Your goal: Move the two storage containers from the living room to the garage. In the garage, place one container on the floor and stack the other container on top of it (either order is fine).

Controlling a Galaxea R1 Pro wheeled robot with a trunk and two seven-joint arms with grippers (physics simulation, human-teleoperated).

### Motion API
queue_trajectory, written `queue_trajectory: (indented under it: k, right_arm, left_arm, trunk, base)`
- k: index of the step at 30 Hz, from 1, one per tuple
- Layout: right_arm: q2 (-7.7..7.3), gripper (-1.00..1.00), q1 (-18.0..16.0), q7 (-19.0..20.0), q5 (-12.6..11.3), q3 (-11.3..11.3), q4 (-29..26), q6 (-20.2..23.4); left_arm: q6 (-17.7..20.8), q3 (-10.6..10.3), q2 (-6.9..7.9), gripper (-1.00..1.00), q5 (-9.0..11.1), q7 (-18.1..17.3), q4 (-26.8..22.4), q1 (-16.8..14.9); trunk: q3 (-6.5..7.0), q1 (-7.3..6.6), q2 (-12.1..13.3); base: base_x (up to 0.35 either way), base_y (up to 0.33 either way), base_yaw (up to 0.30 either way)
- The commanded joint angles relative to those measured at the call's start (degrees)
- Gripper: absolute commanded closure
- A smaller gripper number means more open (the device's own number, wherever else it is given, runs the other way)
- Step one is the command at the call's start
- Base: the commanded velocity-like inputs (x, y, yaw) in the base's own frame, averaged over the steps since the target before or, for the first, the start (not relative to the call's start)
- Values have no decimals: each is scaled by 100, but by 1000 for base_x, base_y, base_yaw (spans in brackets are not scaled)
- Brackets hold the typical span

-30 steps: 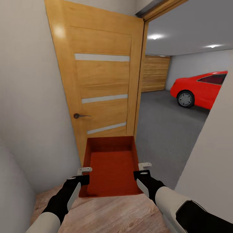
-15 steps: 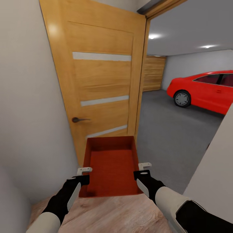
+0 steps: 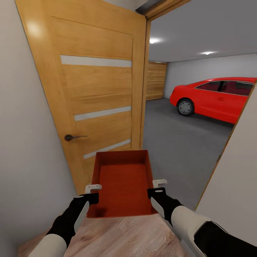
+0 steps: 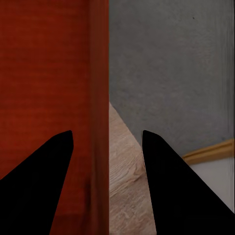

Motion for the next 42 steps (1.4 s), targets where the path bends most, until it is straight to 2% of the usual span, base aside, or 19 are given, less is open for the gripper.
queue_trajectory:
  k: [1, 7, 42]
  right_arm:
    - [-4, 100, -4, 46, -246, 236, 3, 28]
    - [-4, 100, -1, 46, -246, 235, 3, 28]
    - [-8, 100, -1, 53, -255, 229, 3, 28]
  left_arm:
    - [-161, -11, 35, 100, -180, 87, -20, -5]
    - [-164, -15, 35, 100, -181, 87, -20, -5]
    - [-165, -22, 35, 100, -180, 87, -20, -5]
  trunk:
    - [-14, 4, -15]
    - [-14, 4, -15]
    - [-14, 4, -15]
  base:
    - [3, 2, -242]
    - [0, 0, -173]
    - [0, 0, -2]
